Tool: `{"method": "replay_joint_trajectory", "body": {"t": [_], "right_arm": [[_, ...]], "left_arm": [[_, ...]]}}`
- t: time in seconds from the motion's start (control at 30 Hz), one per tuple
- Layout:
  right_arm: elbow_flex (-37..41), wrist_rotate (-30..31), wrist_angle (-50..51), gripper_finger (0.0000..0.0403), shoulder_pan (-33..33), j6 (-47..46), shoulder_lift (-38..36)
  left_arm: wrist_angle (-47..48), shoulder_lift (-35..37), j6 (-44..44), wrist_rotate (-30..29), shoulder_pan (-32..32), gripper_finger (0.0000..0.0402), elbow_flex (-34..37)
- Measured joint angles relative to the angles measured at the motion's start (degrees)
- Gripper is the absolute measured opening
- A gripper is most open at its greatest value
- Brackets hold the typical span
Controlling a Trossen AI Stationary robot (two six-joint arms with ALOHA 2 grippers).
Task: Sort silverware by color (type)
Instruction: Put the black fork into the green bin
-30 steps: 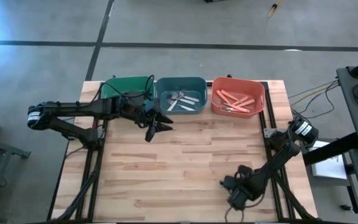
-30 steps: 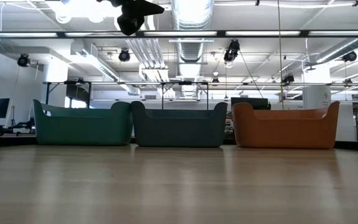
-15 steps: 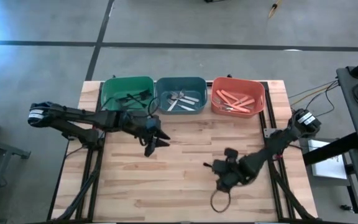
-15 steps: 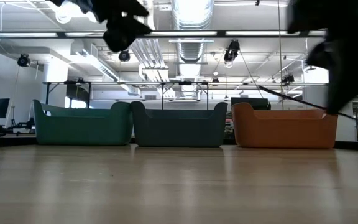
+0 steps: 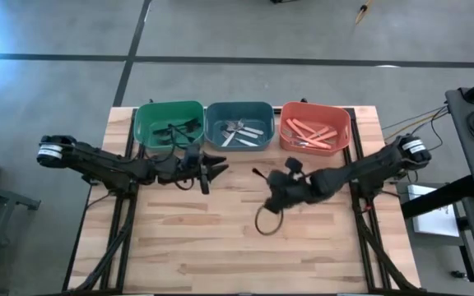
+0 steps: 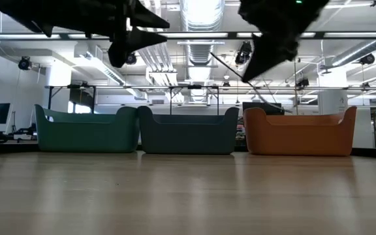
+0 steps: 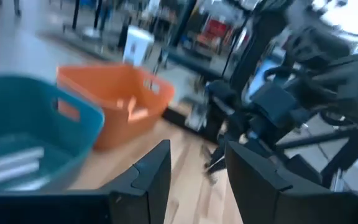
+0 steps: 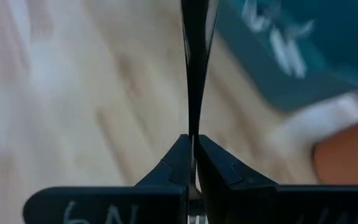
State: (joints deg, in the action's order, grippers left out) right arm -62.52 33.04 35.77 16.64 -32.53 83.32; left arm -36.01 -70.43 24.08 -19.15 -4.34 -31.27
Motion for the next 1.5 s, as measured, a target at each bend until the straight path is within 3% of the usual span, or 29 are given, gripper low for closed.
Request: {"method": "replay_joint_trajectory", "body": {"t": [0.1,0.37,0.5,0.77,1.1,1.5], "right_arm": [[0.0,1.7,-6.3,0.0009,-3.3,4.8,-0.9],[-0.1,1.0,-25.4,0.0009,-9.9,19.1,-1.0],[-0.1,1.0,-30.3,0.0009,-11.2,23.8,-1.1],[-0.1,1.0,-37.5,0.0009,-11.4,31.8,-1.0],[-0.1,1.0,-43.0,0.0009,-11.8,36.2,-0.9],[-0.1,1.0,-44.9,0.0009,-11.8,37.2,-0.9]], "left_arm": [[-3.1,0.0,-2.1,0.0,0.0,0.0135,0.3],[0.5,-1.0,-2.6,0.5,0.1,0.0135,-3.9],[4.8,-1.0,-5.8,-6.3,0.0,0.0135,-7.1],[5.2,-1.0,-16.4,-11.8,0.3,0.0135,-10.3],[1.9,-1.8,-15.7,-11.9,0.3,0.0135,-10.5],[2.7,-8.9,-19.1,-12.4,0.3,0.0130,-18.7]]}}
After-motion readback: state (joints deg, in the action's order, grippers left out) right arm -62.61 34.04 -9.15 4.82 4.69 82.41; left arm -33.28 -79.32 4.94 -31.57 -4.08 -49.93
